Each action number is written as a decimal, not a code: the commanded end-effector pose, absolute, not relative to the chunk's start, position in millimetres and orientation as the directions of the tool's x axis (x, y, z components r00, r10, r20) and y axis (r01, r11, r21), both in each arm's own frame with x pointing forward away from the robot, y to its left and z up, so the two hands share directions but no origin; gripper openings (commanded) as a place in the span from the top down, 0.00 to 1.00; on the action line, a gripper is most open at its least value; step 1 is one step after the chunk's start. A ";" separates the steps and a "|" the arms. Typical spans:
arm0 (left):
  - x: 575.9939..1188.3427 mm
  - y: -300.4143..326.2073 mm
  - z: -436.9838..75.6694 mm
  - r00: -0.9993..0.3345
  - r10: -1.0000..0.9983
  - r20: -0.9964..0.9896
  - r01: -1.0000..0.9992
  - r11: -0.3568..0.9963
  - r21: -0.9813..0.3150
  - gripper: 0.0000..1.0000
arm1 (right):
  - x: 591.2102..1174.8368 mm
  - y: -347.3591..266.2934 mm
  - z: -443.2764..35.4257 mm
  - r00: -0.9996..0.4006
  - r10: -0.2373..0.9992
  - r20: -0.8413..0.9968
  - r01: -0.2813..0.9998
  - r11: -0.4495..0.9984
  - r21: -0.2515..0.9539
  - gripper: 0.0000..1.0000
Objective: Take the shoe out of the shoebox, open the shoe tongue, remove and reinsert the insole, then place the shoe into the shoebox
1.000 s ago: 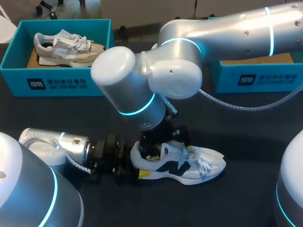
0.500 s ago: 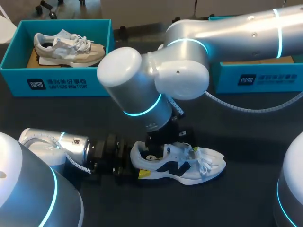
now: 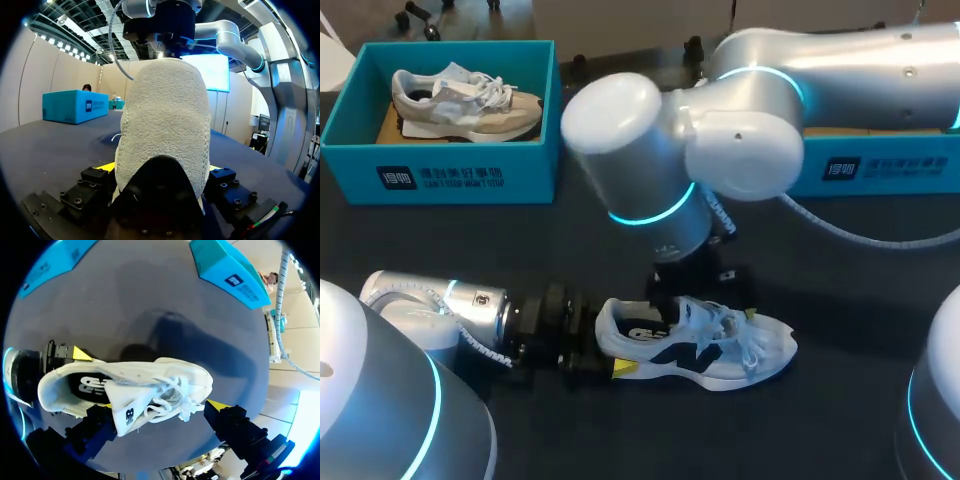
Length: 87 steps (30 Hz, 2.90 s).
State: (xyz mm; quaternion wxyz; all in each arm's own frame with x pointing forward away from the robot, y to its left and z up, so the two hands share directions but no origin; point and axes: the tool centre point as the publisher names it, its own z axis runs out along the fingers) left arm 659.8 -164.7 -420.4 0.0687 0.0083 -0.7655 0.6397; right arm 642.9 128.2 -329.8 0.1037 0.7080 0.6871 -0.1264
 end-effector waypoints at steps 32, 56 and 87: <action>660.0 -165.3 -422.5 -0.990 0.076 0.117 -0.101 0.183 -0.978 1.00 | 652.2 136.5 -324.5 0.199 0.978 -0.059 0.977 -0.203 -0.061 0.54; 660.0 -165.3 -422.5 -0.990 0.076 0.117 -0.101 0.183 -0.978 1.00 | 649.7 126.9 -321.7 0.075 0.994 0.083 0.994 -0.067 -0.091 1.00; 660.0 -165.3 -422.5 -0.990 0.076 0.117 -0.101 0.183 -0.978 1.00 | 628.0 59.0 -334.9 -0.073 0.900 0.429 0.997 0.065 0.035 1.00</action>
